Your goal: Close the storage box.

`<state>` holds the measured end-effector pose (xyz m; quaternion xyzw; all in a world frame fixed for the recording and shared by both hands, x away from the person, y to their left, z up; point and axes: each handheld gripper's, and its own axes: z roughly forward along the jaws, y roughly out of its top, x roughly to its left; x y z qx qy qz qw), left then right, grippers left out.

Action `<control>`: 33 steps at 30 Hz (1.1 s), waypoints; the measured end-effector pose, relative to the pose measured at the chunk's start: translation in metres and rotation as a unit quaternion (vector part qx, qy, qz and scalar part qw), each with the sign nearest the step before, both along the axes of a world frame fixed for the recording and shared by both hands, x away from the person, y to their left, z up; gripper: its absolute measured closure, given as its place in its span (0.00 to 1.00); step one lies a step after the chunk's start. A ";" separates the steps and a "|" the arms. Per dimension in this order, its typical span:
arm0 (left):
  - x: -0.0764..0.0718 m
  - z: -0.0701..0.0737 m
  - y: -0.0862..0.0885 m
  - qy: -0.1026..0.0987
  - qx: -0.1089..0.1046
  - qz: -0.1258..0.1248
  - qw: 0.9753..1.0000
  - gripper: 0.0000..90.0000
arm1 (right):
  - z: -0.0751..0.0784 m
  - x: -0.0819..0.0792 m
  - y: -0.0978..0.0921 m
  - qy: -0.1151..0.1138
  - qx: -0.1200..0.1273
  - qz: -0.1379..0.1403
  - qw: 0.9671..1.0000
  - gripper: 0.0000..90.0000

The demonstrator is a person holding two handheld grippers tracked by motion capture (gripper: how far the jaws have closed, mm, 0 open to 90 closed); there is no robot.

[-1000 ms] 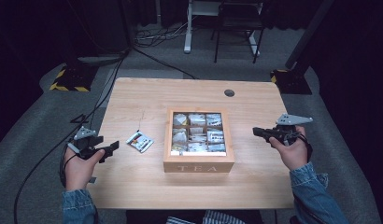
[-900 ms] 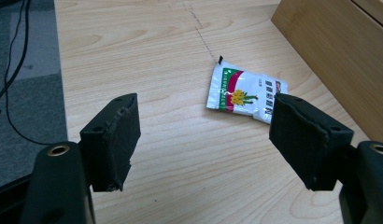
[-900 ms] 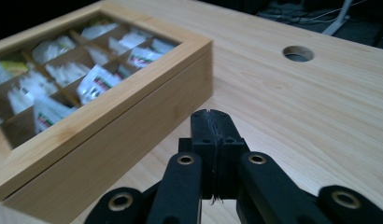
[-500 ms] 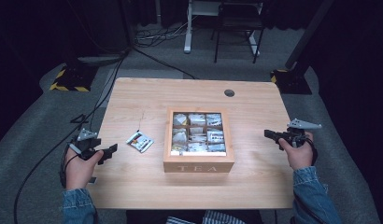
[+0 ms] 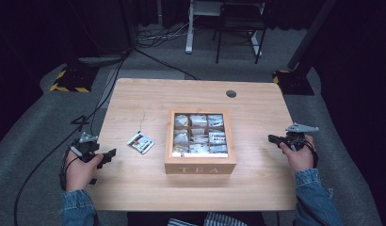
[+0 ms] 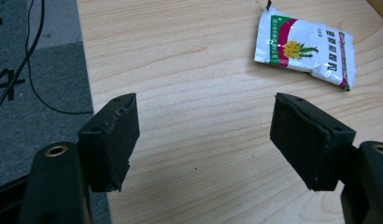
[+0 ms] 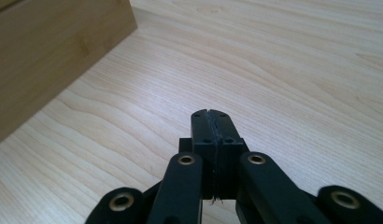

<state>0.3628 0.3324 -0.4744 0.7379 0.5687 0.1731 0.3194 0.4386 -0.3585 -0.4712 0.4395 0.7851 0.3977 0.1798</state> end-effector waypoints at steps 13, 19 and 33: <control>0.003 -0.007 0.000 0.020 0.013 -0.001 1.000 0.28 | -0.010 0.000 -0.004 0.016 -0.024 -0.011 1.000 0.96; 0.005 -0.010 -0.001 0.025 0.018 -0.003 1.000 0.28 | -0.022 0.001 -0.005 0.021 -0.057 -0.026 0.998 0.73; 0.009 -0.013 -0.003 0.029 0.012 -0.006 0.999 0.28 | -0.032 0.003 0.002 0.004 -0.040 -0.010 0.999 0.35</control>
